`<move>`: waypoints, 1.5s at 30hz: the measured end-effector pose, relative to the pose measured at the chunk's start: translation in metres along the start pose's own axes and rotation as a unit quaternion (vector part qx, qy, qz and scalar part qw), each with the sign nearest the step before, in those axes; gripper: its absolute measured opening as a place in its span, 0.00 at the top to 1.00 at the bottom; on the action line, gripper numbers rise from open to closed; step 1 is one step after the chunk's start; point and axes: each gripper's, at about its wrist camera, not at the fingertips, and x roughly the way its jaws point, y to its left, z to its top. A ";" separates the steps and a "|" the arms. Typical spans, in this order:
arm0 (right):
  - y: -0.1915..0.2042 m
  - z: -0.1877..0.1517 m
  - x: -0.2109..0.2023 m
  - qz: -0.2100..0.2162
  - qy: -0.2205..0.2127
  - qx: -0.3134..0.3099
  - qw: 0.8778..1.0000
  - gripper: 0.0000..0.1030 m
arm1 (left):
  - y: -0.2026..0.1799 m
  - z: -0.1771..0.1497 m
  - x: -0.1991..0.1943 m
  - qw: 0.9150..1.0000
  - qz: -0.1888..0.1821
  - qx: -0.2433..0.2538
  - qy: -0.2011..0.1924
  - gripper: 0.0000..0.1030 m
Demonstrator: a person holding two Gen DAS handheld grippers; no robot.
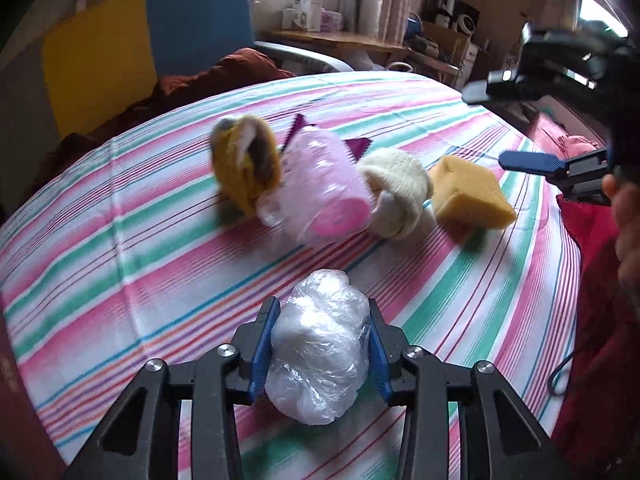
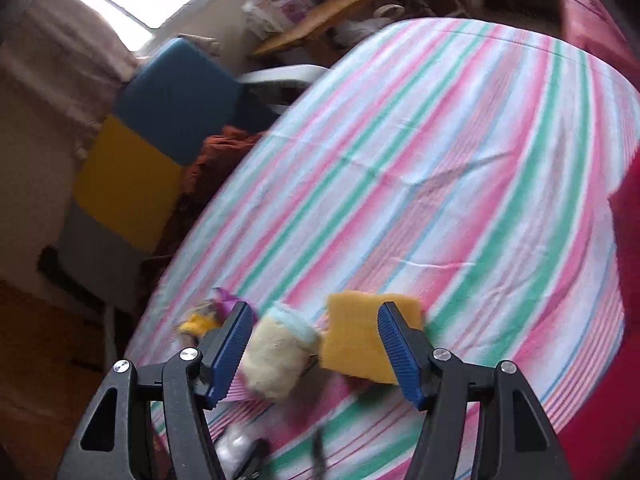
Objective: Organize objects
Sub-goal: 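Grasp the plastic bag with the left gripper while the right gripper grasps the yellow sponge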
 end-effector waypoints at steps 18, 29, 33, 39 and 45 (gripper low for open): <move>0.006 -0.007 0.049 -0.139 0.085 -0.037 0.986 0.36 | 0.018 -0.029 -0.016 0.999 -0.002 -0.031 -0.027 0.58; 0.010 -0.013 0.050 -0.152 0.089 -0.050 0.983 0.36 | 0.014 -0.031 -0.014 0.999 0.004 -0.026 -0.033 0.58; 0.011 -0.015 0.050 -0.155 0.089 -0.055 0.982 0.36 | 0.015 -0.031 -0.015 0.999 0.005 -0.025 -0.034 0.58; 0.014 -0.019 0.050 -0.161 0.087 -0.068 0.981 0.38 | 0.016 -0.032 -0.016 0.999 0.005 -0.025 -0.035 0.58; 0.015 -0.019 0.038 -0.145 0.057 -0.069 0.985 0.42 | 0.017 -0.031 -0.017 0.999 0.007 -0.023 -0.035 0.60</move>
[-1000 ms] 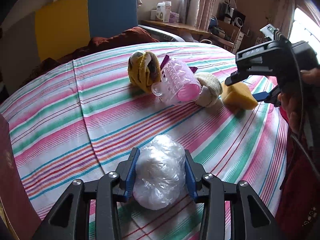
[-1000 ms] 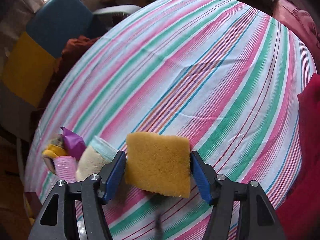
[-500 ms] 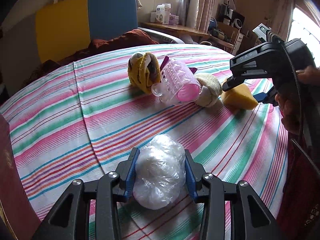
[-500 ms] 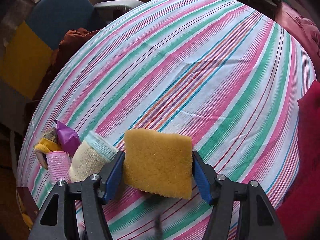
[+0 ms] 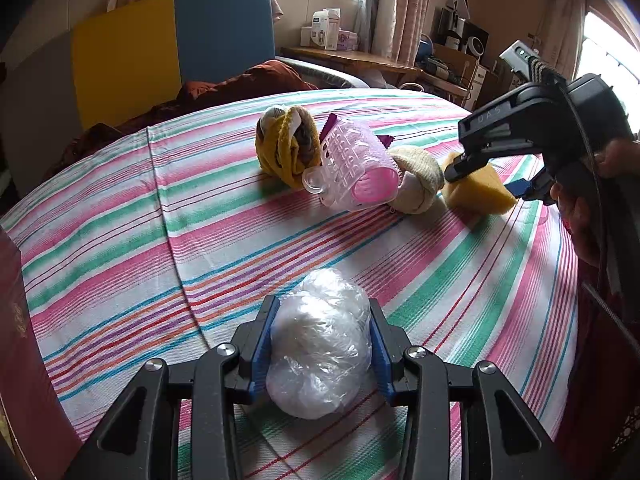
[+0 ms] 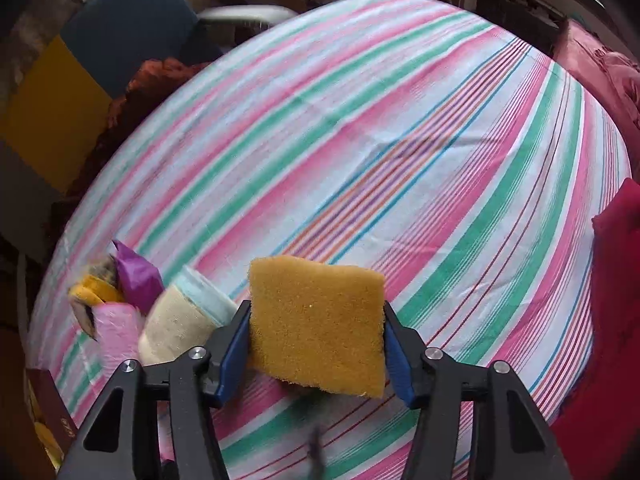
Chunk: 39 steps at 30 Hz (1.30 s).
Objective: Organize objects
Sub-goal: 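Grasp the plastic bag with the left gripper while the right gripper grasps the yellow sponge, then carry the bag and yellow sponge into the tray and release both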
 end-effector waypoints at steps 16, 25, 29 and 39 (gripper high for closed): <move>0.001 -0.003 -0.064 0.169 -0.100 -0.014 0.980 0.43 | 0.044 -0.001 -0.095 0.996 0.037 -0.065 -0.044 0.65; 0.093 -0.038 -0.080 0.226 -0.076 -0.133 0.962 0.43 | 0.117 -0.037 -0.167 0.978 0.114 -0.153 -0.078 0.64; 0.152 -0.080 -0.093 0.260 -0.057 -0.222 0.938 0.43 | 0.150 -0.051 -0.197 0.964 0.156 -0.194 -0.095 0.64; 0.263 -0.204 -0.097 0.300 0.024 -0.389 0.871 0.43 | 0.196 -0.076 -0.243 0.928 0.266 -0.230 -0.120 0.63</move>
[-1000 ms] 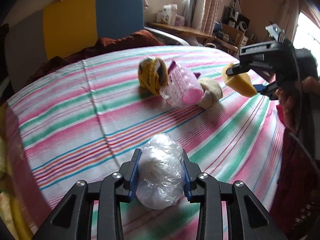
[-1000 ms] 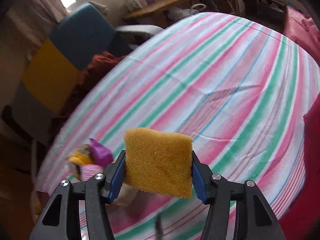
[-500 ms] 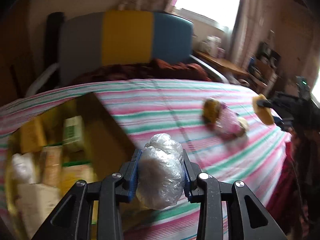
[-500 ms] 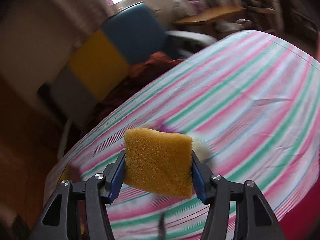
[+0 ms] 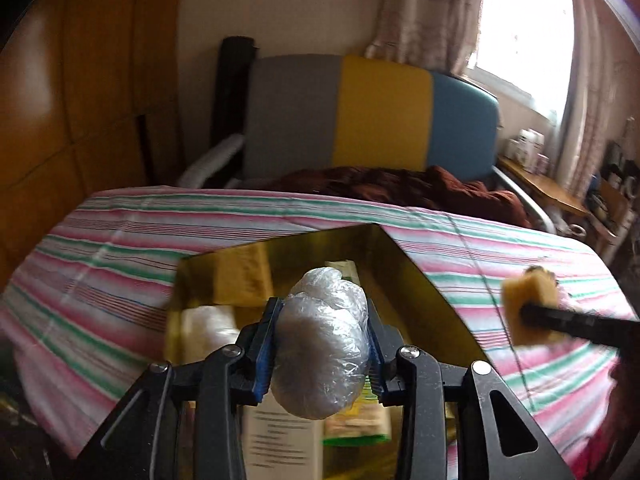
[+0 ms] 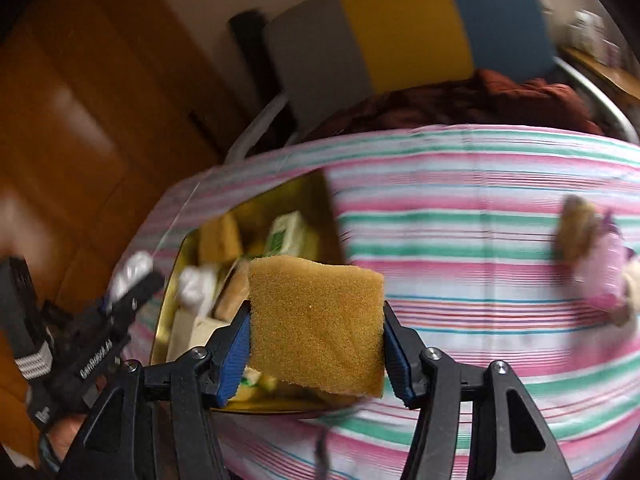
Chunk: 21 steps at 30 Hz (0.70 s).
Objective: Organize objects
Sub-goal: 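Carry the bag and yellow sponge into the tray and release both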
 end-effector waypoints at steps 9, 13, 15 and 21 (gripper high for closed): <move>0.029 -0.014 0.029 0.000 0.037 -0.037 0.999 0.41 | 0.024 0.001 -0.002 1.000 0.025 -0.017 -0.009 0.62; 0.033 -0.013 0.039 -0.005 0.044 -0.041 0.998 0.41 | 0.027 0.002 -0.002 0.999 0.028 -0.020 -0.010 0.61; 0.033 -0.014 0.039 -0.005 0.046 -0.042 0.998 0.41 | 0.028 0.002 -0.002 0.999 0.029 -0.019 -0.010 0.61; 0.034 -0.015 0.044 -0.017 0.048 -0.042 0.998 0.38 | 0.027 0.004 0.000 0.999 0.034 -0.018 -0.012 0.59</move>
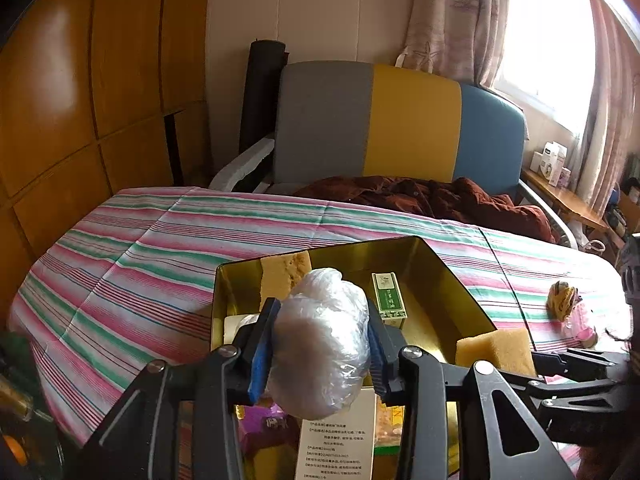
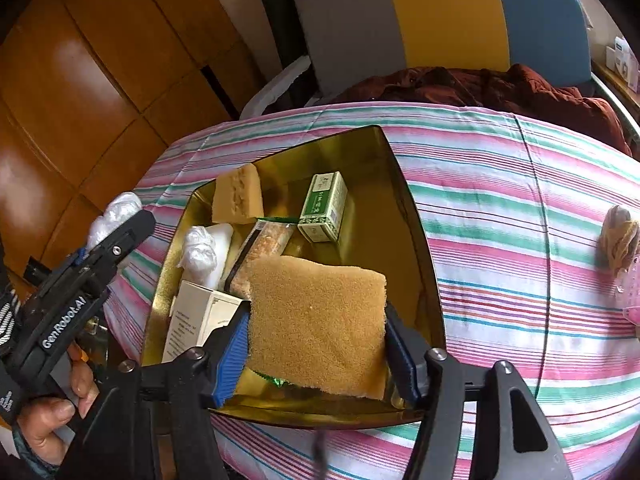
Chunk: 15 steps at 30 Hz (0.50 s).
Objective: Organize objects
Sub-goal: 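Carry the bag and yellow sponge into the tray and release both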
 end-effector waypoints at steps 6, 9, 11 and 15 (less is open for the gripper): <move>0.001 -0.003 0.003 -0.016 -0.001 -0.005 1.000 0.26 | 0.001 0.002 -0.004 1.000 0.010 -0.003 -0.012 0.36; 0.003 -0.004 0.004 -0.020 -0.001 -0.007 1.000 0.25 | 0.001 0.002 -0.006 1.000 0.010 -0.006 -0.014 0.32; 0.003 -0.005 0.004 -0.020 -0.001 -0.007 1.000 0.25 | 0.001 0.002 -0.007 1.000 0.009 -0.008 -0.014 0.32; 0.003 -0.007 0.002 -0.021 -0.002 -0.007 1.000 0.25 | 0.001 0.002 -0.010 1.000 0.009 -0.008 -0.016 0.29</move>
